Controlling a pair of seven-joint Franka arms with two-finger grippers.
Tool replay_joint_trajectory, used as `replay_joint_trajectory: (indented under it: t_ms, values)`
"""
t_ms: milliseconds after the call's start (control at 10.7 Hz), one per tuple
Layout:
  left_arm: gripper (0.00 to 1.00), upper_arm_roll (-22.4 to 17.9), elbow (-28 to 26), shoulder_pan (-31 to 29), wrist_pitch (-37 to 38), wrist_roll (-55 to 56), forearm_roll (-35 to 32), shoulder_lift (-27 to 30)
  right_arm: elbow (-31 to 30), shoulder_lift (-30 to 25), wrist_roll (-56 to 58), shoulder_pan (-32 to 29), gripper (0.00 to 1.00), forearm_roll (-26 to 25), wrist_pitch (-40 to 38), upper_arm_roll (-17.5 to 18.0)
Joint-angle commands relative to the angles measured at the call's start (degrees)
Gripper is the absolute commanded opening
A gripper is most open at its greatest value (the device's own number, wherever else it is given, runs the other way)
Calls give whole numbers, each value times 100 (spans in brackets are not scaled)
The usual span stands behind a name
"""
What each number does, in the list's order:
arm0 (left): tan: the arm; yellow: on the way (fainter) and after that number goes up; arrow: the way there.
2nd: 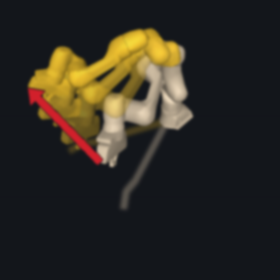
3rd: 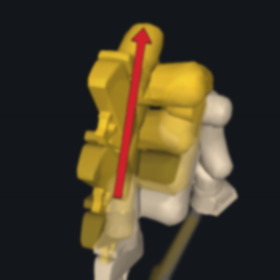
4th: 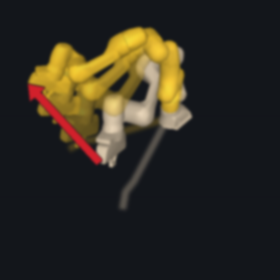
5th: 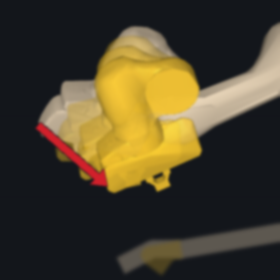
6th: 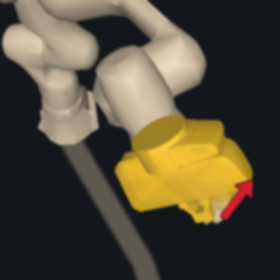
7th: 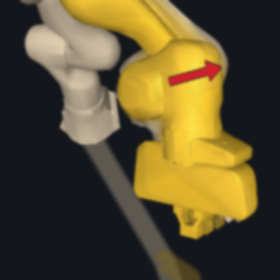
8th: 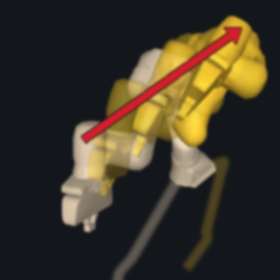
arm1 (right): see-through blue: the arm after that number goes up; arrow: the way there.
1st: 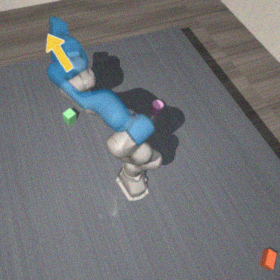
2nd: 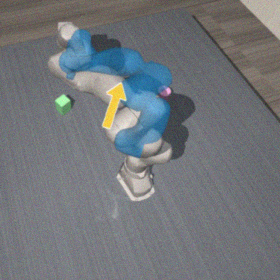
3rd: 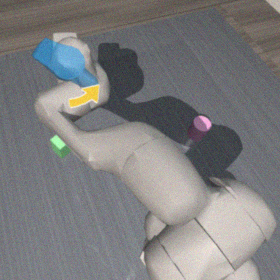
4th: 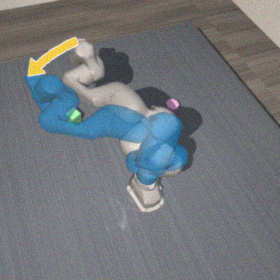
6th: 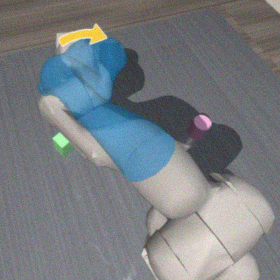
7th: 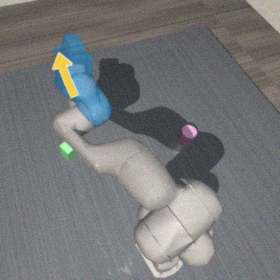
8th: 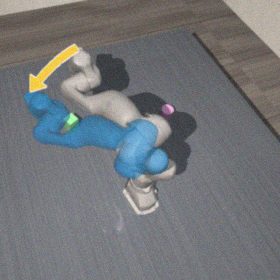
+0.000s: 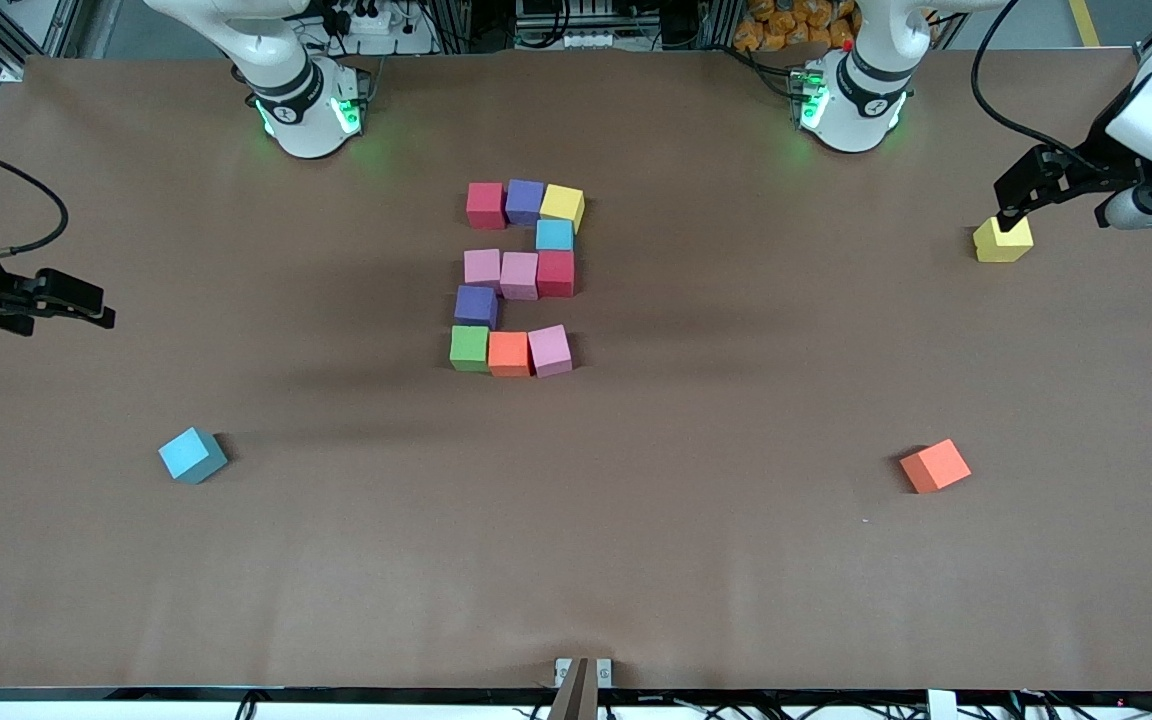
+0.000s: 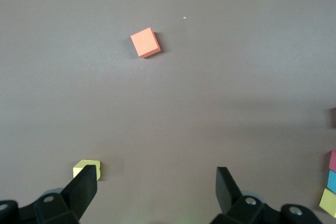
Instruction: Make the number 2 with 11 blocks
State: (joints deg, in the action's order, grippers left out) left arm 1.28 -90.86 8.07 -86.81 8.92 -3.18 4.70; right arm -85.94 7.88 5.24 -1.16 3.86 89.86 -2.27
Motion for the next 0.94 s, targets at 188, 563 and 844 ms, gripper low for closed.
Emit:
replay_joint_trajectory:
  t_ms: [188,563,844]
  values:
    - [100,-22,-98,37,226,-171,142,93,-1187,-927,-217,90,100,-52,523,59]
    - [100,-31,-81,116,261,-189,160,22,-1267,-999,-287,99,100,-52,558,86]
    - [100,-31,-81,134,261,-189,291,-30,-1250,-928,-278,99,100,-52,655,86]
